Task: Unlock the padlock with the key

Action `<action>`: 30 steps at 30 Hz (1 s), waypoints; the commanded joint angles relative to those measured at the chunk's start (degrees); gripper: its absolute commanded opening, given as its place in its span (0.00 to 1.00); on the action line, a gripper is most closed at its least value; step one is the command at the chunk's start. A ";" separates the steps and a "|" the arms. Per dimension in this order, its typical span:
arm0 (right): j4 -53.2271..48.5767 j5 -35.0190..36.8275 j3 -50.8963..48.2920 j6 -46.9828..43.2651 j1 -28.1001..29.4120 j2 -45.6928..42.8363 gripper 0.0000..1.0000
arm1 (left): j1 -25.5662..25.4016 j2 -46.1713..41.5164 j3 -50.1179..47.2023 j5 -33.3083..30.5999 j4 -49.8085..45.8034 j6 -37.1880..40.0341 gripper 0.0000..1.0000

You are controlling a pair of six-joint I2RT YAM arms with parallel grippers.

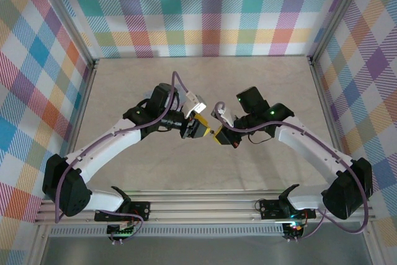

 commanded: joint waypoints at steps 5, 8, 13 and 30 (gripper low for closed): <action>2.49 -0.16 -1.31 -0.23 0.42 -2.27 0.00 | -0.62 -1.82 0.95 4.45 0.17 0.42 0.35; 4.05 -0.79 -2.19 0.26 0.43 -3.23 0.00 | -0.83 -1.56 0.48 5.68 1.75 -1.12 0.34; 5.32 -1.21 -3.27 0.68 0.42 -4.36 0.00 | -1.74 -0.56 0.48 6.09 2.51 -1.86 0.28; 8.28 0.96 -4.18 5.77 0.23 -4.63 0.09 | -3.37 4.40 4.85 1.07 -5.49 -2.38 0.00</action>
